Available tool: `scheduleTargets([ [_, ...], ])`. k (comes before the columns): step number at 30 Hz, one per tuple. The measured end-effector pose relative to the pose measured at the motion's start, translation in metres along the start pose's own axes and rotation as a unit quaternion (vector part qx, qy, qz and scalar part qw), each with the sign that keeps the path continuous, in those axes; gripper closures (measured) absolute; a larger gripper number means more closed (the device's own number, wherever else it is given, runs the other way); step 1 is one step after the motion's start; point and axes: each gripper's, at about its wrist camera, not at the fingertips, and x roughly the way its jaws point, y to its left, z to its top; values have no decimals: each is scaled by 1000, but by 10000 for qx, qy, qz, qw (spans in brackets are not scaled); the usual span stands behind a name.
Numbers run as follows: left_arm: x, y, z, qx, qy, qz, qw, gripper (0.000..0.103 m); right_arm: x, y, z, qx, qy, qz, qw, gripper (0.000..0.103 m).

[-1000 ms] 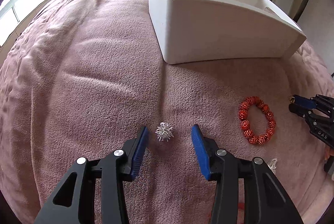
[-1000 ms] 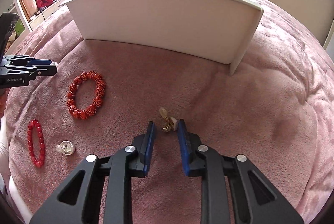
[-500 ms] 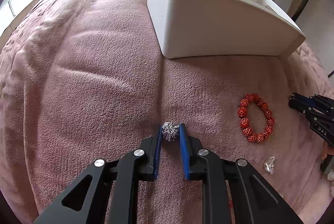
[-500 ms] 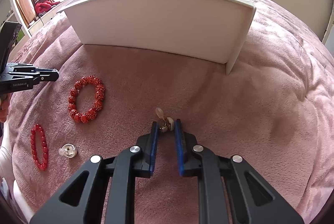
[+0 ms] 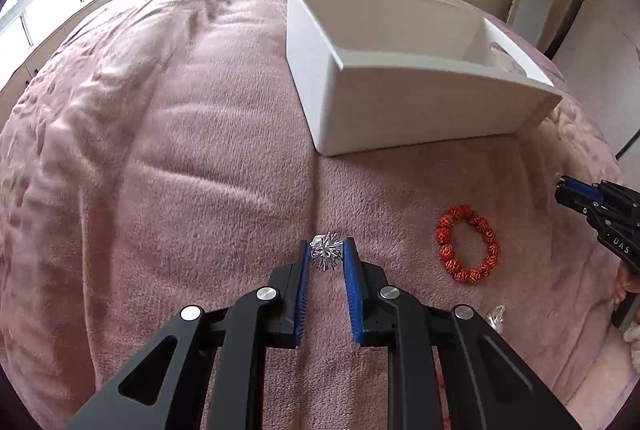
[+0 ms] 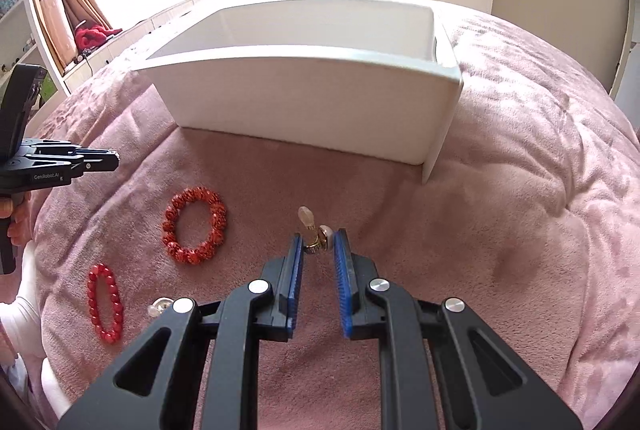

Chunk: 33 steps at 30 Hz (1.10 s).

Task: Organize jewelry
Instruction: 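Grasp brooch and earrings, carry both into the white tray and release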

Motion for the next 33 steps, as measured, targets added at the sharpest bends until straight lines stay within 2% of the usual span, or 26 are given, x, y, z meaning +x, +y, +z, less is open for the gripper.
scheduleTargets([
  [4,-34,-14,19,138,-495,-27,9987,82,-25,4,23,-32,-463,31,9989,86],
  [8,-58,-23,53,299,-940,4,9951,82,-46,2,50,31,-838,109,9964,86],
  [15,-70,-37,115,370,-1228,-10,9917,81,-64,-5,100,38,-1247,59,9922,86],
  [20,-64,-45,143,327,-1217,-62,9920,81,-59,-12,133,7,-1321,-40,9912,86],
  [25,-43,-52,166,273,-993,4,9947,81,-38,-20,158,25,-1268,-131,9918,86],
  [30,-12,-48,185,68,-715,16,9974,81,-5,-26,173,53,-1015,-214,9946,86],
  [33,11,-44,193,-33,-488,142,9987,81,25,-36,177,356,-693,-80,9969,86],
])
